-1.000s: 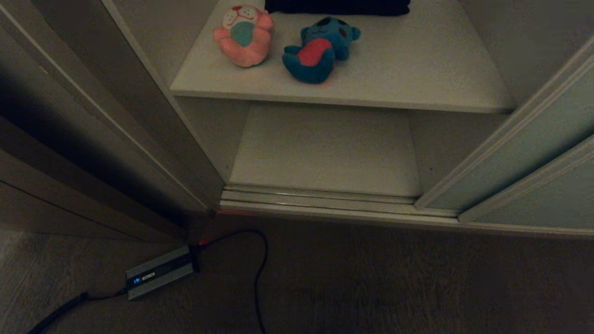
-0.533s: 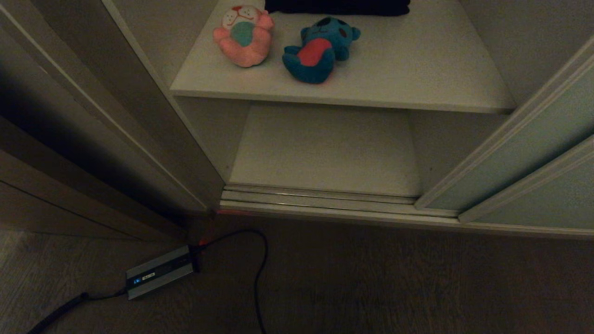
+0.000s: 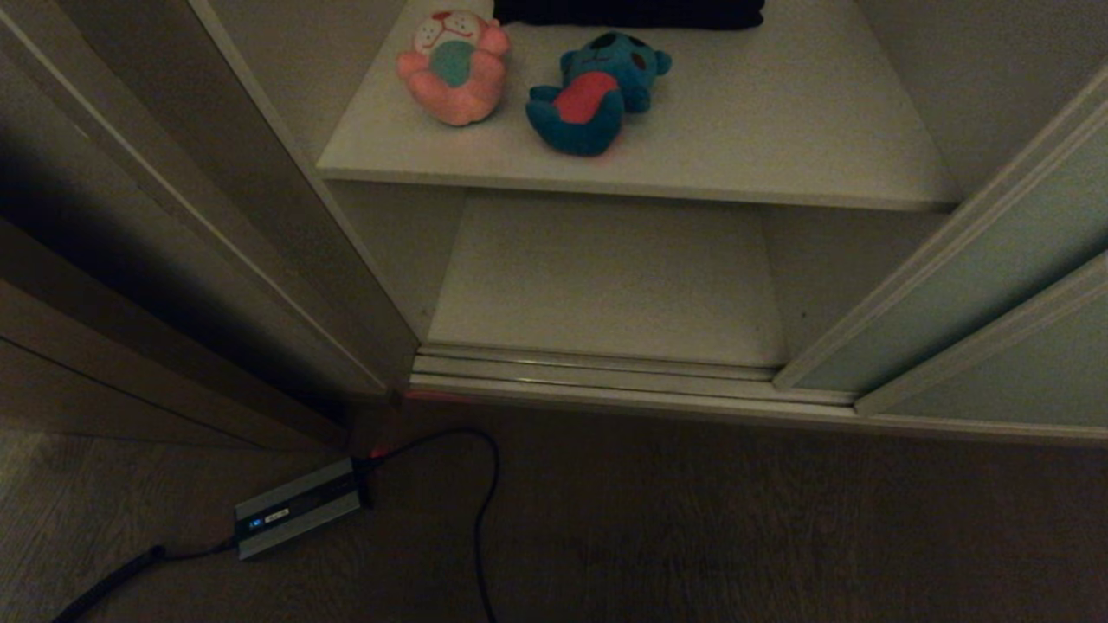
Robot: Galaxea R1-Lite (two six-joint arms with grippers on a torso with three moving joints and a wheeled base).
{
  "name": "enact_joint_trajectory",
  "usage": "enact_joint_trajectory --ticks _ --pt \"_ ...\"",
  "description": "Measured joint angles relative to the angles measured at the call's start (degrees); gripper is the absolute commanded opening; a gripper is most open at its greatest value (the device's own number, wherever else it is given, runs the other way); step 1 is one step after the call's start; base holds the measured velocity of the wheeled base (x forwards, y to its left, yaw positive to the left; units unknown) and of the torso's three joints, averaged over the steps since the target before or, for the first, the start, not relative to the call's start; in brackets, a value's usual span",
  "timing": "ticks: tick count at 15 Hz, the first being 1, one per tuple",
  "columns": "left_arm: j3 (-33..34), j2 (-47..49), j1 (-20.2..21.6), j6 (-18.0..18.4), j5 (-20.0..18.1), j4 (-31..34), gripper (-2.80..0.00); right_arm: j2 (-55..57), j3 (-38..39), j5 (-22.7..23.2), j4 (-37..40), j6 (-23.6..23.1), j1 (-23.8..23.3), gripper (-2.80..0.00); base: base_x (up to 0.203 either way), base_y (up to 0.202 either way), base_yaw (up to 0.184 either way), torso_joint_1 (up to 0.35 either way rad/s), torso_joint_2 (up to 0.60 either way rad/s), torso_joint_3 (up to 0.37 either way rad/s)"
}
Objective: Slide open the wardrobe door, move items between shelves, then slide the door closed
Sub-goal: Close the door
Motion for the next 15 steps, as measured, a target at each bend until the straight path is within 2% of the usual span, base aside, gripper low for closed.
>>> enact_joint_trajectory --ticks 2,4,6,8,11,15 --pt "0.00 0.01 0.00 0.02 0.00 0.00 -2.80 6.43 -11.49 -3.85 4.59 -1.12 -0.02 -2.80 0.000 0.000 0.000 0.000 0.00 0.000" --pt "0.00 0.01 0.00 0.02 0.02 0.00 -2.80 13.34 -20.17 -10.38 6.30 -3.42 -0.29 -2.80 0.000 0.000 0.000 0.000 0.00 0.000" --pt "0.00 0.01 0.00 0.04 0.02 0.00 -2.80 19.07 -26.54 -18.01 7.04 -5.96 -0.21 -2.80 0.000 0.000 0.000 0.000 0.00 0.000" --pt "0.00 0.01 0.00 0.02 -0.02 0.00 -2.80 23.76 -31.74 -22.17 8.19 -7.01 -0.05 -2.80 0.000 0.000 0.000 0.000 0.00 0.000" --pt "0.00 0.04 0.00 0.02 0.00 0.01 -2.80 28.92 -38.44 -20.11 14.46 -7.24 -4.72 -2.80 0.000 0.000 0.000 0.000 0.00 0.000" --pt "0.00 0.04 0.00 0.00 0.00 0.00 -2.80 36.98 -45.65 -11.15 17.92 -5.89 -15.51 -2.80 0.000 0.000 0.000 0.000 0.00 0.000"
